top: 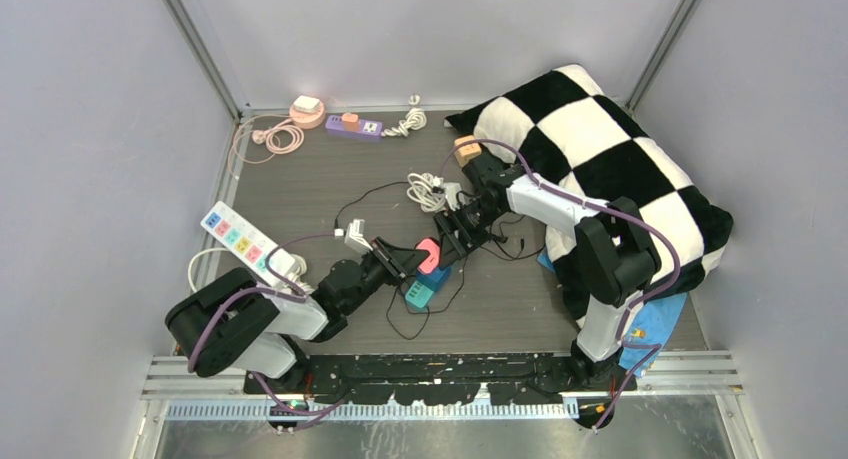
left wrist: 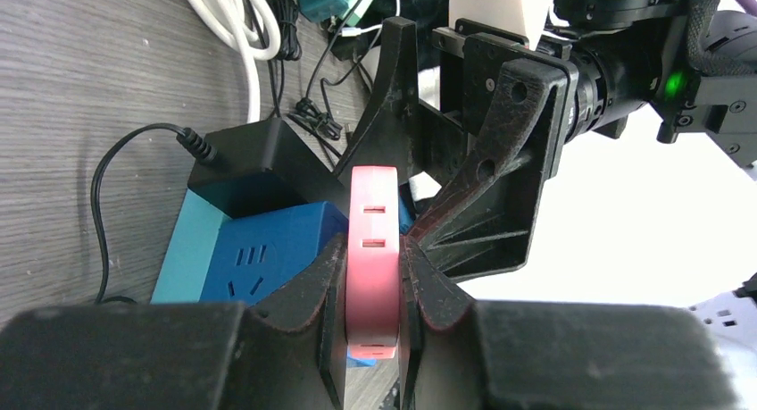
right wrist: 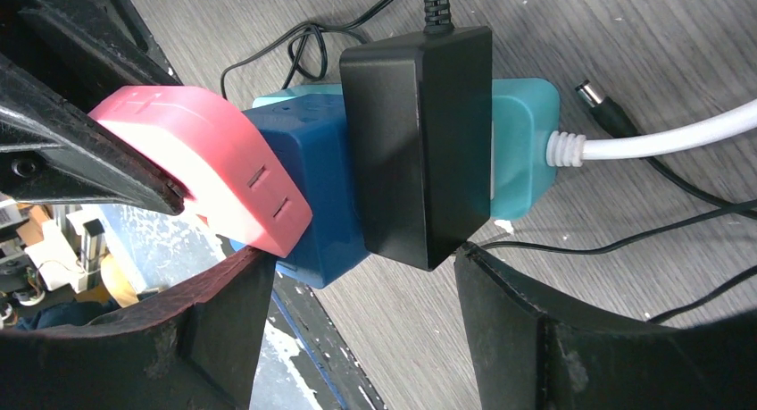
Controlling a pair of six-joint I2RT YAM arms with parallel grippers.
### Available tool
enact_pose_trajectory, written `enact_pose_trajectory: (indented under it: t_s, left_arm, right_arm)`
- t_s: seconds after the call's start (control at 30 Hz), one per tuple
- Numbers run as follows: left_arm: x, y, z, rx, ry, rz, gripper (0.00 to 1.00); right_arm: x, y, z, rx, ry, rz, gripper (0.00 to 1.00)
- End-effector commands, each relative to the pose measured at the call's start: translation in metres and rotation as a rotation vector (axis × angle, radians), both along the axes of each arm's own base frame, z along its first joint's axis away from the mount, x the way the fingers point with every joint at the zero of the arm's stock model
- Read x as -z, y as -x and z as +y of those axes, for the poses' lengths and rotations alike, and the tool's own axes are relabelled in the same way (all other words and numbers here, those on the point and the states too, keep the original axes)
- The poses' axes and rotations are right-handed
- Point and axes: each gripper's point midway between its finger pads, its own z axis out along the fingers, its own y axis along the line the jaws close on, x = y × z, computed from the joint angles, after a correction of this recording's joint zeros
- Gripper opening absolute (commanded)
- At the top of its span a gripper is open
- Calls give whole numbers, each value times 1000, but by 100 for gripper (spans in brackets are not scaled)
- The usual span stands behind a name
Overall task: Pull the plug off the socket
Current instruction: Remove the plug from the socket.
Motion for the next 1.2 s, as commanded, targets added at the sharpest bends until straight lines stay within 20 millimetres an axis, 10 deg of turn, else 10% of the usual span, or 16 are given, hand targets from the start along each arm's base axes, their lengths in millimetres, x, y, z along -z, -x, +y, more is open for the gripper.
enact_pose_trajectory:
  t_s: [0.0, 0.6, 1.17]
  left_arm:
    - [-89, -5, 0, -17, 147, -252, 0]
    - [-74, -1, -3, 73, -270, -432, 0]
    - [-90, -5, 19, -84, 71, -181, 0]
  right_arm:
    - [65, -10, -26, -35, 248, -101, 75]
    - [69, -9, -26, -43, 265, -101, 75]
    - [70, -9, -27, -54, 275, -111, 75]
